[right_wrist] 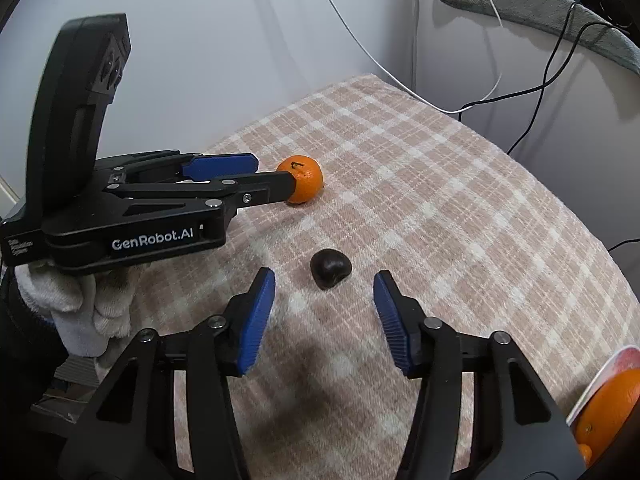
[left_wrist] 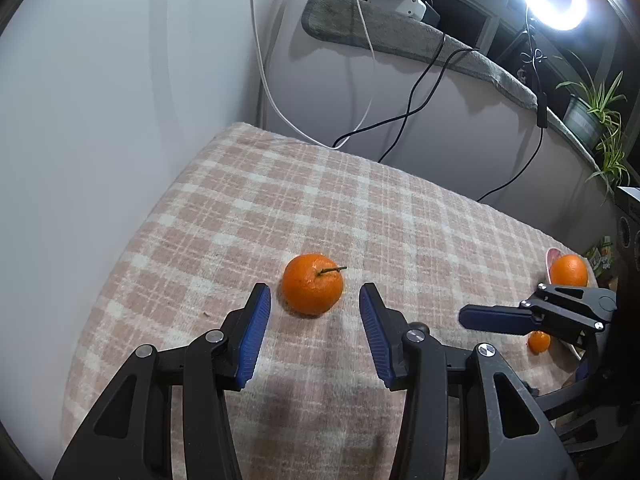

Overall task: Organize fruits
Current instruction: 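Close the right gripper on the black plum while the left gripper grasps a tangerine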

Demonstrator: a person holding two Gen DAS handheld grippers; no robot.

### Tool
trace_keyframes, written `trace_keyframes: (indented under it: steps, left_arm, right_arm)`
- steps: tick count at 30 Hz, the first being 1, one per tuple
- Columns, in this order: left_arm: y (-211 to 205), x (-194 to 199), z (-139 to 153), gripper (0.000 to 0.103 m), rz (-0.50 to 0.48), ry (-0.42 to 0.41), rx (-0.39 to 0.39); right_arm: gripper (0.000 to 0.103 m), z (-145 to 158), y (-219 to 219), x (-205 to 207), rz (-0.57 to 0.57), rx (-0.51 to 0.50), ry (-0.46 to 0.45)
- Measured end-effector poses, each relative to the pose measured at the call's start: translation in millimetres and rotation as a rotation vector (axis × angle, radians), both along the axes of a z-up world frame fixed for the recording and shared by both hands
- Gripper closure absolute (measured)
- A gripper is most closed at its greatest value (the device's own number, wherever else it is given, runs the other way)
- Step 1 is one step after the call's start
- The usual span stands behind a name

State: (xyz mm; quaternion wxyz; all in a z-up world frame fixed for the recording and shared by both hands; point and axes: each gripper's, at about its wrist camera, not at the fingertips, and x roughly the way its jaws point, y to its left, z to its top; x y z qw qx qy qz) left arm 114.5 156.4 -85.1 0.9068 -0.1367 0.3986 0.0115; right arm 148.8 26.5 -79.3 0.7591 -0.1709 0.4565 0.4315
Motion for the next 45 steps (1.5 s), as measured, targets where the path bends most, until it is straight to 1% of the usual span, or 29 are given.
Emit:
trace_keyframes:
  steps: [7,10,16,20,23,33,39,45]
  left_arm:
    - [-3,7,-7,0.058,-0.003,0.021,0.006]
    - [-5,9,-9,0.058,-0.008,0.027,0.009]
    - [-4,13,-15,0.069,0.001,0.043,-0.001]
    - [-1,14,-16,0.069,0.005,0.042,-0.018]
    - [-2,14,-15,0.070,0.006,0.039,-0.011]
    - [-7,9,-8,0.071,0.007,0.012,-0.031]
    - [-19,8,3,0.072,-0.012,-0.015,-0.032]
    - [-39,2,16,0.073,-0.046,-0.045,-0.045]
  right_arm:
    - [0.056,-12,9,7,-0.003,-0.022,0.011]
    - [0.060,-16,11,9,-0.003,-0.031,0.017]
    - [0.065,-23,16,11,-0.004,-0.040,0.027]
    - [0.069,-27,19,13,0.001,-0.042,0.029]
    - [0.075,-28,21,14,-0.001,-0.049,0.026]
    - [0.077,-18,15,9,-0.010,-0.027,0.013]
    - [0.077,1,-6,3,-0.030,0.010,-0.012]
    - [0.078,16,-42,4,-0.071,0.044,-0.029]
